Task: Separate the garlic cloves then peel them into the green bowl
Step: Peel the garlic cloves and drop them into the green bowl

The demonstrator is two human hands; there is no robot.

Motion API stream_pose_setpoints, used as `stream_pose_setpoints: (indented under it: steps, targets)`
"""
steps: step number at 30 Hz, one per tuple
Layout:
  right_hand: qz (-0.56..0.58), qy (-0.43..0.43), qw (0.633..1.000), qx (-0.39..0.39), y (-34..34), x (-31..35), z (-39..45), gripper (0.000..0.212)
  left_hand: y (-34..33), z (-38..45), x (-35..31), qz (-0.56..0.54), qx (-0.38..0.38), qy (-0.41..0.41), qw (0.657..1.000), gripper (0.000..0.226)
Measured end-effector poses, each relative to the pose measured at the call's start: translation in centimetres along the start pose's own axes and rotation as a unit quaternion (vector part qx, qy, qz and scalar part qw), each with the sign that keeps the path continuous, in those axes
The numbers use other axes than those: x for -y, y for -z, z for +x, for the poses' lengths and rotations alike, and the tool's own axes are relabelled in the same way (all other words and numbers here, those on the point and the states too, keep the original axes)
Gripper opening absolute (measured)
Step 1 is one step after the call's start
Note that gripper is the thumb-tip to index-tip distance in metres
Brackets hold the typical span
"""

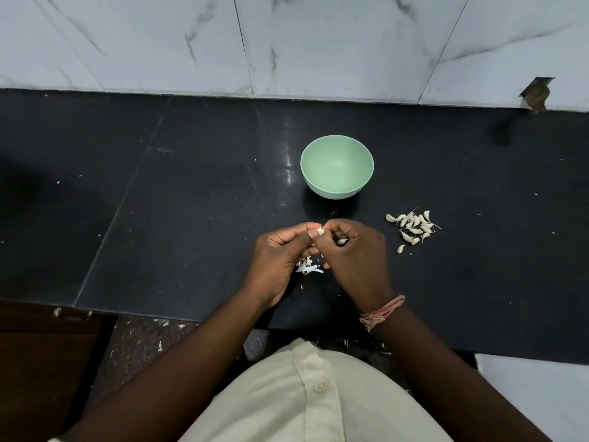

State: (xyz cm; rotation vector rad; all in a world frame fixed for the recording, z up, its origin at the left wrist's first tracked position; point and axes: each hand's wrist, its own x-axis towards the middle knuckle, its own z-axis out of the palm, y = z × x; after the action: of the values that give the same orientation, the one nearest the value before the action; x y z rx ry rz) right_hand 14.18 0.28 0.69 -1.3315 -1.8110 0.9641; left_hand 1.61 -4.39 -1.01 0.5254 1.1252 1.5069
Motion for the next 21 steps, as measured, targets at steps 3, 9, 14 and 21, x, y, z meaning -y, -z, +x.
stream_pose_setpoints:
  steps: [3, 9, 14, 21]
  targets:
    - [0.023, -0.023, 0.999, 0.011, -0.08, -0.08, -0.02, 0.021, 0.05, 0.08, 0.04, 0.009, -0.003, 0.002, 1.0, 0.017]
    - [0.037, -0.037, 0.998, 0.02, 0.03, -0.22, -0.25, 0.022, 0.41, 0.4, 0.23, 0.036, 0.007, 0.01, 0.999, 0.018]
    - [0.096, -0.086, 0.991, 0.021, 0.31, 0.13, -0.3, 0.012, 0.41, 0.53, 0.21, 0.022, 0.011, 0.027, 0.999, 0.018]
    - [0.258, -0.131, 0.955, 0.058, 0.42, -0.27, -0.7, 0.013, 0.58, 0.76, 0.87, -0.028, 0.0, 0.046, 0.999, 0.023]
